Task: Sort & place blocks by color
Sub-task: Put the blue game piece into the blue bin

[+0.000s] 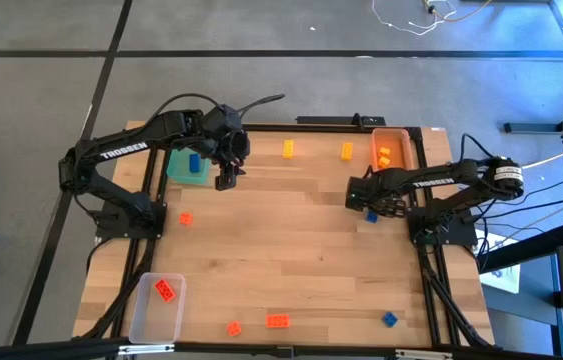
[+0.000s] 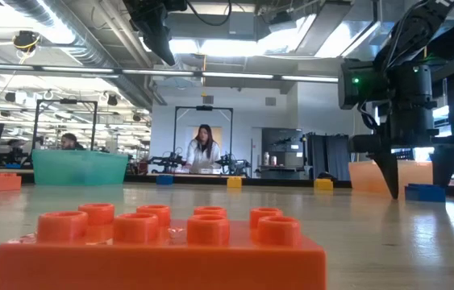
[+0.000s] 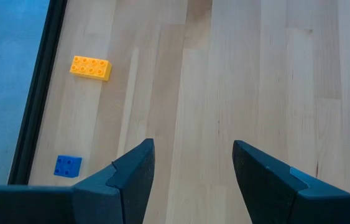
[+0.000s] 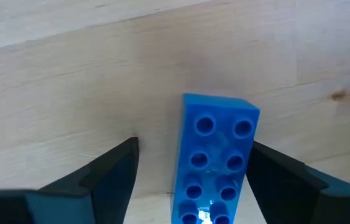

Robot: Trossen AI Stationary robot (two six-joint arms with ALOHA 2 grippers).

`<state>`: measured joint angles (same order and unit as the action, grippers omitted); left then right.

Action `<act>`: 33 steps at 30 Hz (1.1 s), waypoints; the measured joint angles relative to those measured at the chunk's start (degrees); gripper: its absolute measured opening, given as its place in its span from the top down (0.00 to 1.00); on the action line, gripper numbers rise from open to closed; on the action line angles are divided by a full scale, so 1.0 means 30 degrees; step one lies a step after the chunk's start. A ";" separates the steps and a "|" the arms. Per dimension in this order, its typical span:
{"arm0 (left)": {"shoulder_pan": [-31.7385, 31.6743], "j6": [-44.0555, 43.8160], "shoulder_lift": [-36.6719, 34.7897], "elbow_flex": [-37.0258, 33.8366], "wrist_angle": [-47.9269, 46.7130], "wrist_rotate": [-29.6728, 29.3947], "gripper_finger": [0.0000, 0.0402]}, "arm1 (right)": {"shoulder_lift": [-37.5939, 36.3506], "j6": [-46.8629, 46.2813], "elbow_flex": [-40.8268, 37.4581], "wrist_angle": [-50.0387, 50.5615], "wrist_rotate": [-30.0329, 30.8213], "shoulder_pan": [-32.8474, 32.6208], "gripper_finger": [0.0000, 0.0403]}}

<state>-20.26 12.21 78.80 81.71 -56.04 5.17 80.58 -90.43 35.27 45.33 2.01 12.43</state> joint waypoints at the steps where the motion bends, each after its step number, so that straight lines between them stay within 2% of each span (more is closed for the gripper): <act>1: -0.0005 0.0000 -0.0001 0.0000 -0.0003 -0.0002 0.49 | 0.0004 -0.0004 0.0000 -0.0041 -0.0032 0.0000 0.32; 4: 0.0001 0.0001 -0.0003 0.0000 0.0000 0.0000 0.49 | 0.0018 -0.0003 0.0000 -0.0336 -0.0065 0.0000 0.40; 10: -0.0005 0.0000 -0.0004 0.0000 0.0002 -0.0006 0.49 | 0.0009 0.0015 -0.0002 -0.0607 -0.0528 0.0000 0.64; 17: -0.0005 0.0000 -0.0004 0.0000 0.0002 0.0000 0.49 | 0.0006 0.0933 0.0000 -0.0751 -0.0640 0.0000 0.65; 21: -0.0005 0.0000 -0.0004 0.0000 0.0002 -0.0004 0.49 | 0.0026 0.3488 -0.0019 -0.0806 -0.0790 -0.0007 0.57; 25: -0.0005 0.0000 -0.0004 0.0000 -0.0002 0.0000 0.49 | 0.0029 0.3452 -0.0022 -0.0920 -0.0805 -0.0015 0.53; 27: -0.0005 0.0000 -0.0004 0.0000 0.0002 -0.0007 0.49 | 0.0029 0.3306 -0.0022 -0.0922 -0.0797 -0.0015 0.55; 31: -0.0005 0.0000 -0.0004 0.0000 0.0002 -0.0001 0.49 | 0.0007 0.3235 -0.0022 -0.0971 -0.0856 -0.0015 0.65; 33: -0.0005 0.0000 0.0003 0.0000 -0.0002 -0.0003 0.49 | 0.0000 0.3235 -0.0022 -0.1058 -0.0863 -0.0007 0.65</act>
<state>-20.27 12.21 78.81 81.71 -56.04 5.16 80.58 -80.73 35.20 42.15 -0.58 12.40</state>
